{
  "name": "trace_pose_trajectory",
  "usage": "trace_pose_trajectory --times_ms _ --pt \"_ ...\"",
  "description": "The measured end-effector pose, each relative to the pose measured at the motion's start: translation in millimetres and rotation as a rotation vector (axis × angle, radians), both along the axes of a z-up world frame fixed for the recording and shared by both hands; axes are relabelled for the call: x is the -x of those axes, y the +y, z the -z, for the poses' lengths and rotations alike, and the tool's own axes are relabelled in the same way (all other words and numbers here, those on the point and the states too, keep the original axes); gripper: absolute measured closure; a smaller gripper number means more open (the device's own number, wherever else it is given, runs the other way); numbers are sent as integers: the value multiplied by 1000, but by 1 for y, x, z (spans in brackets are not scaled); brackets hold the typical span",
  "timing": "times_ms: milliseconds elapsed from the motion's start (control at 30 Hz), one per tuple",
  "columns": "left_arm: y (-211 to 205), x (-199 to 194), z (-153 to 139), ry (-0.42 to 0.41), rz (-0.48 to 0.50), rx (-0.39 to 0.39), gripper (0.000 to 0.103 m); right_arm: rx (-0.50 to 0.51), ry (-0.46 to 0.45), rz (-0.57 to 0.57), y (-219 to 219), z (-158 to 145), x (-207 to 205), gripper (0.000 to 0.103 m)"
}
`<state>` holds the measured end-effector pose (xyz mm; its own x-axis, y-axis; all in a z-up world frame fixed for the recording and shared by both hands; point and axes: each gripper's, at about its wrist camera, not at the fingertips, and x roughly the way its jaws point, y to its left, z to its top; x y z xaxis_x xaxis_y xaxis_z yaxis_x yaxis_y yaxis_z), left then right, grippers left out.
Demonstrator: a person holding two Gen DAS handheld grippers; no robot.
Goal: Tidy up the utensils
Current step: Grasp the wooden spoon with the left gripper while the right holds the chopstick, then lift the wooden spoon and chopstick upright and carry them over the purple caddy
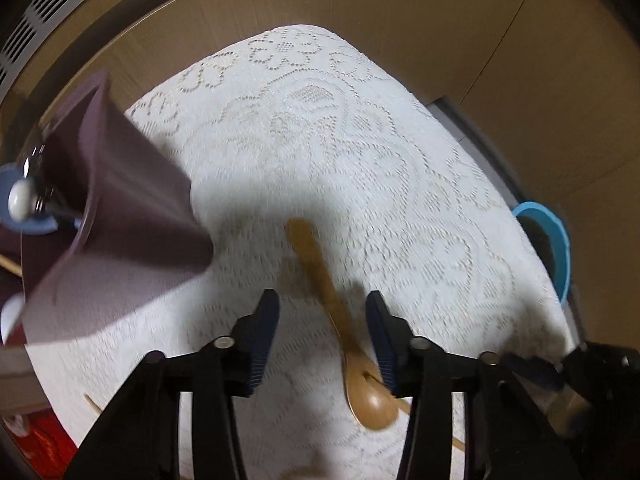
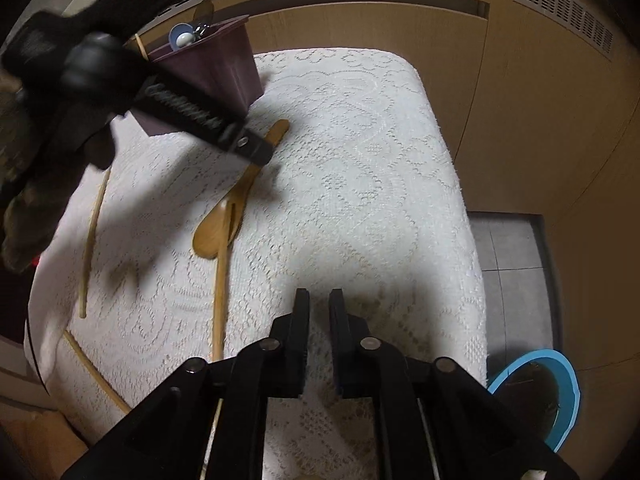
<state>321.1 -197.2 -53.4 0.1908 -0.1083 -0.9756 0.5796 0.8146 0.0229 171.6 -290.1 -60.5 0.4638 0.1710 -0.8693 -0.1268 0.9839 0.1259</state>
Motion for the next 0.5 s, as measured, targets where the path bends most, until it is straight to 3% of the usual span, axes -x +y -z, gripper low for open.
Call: trace_pose_trajectory --times_ms 67,133,167,500 --pt "-4 -3 5 -2 14 -23 69 -14 4 -5 3 1 4 81" --pt "-5 -4 9 4 28 -27 84 -24 8 -7 6 1 9 80" --pt "-4 -3 9 7 41 -21 86 -27 9 -9 7 1 11 80" --pt "63 31 -5 -96 50 -39 89 9 25 -123 62 5 10 80"
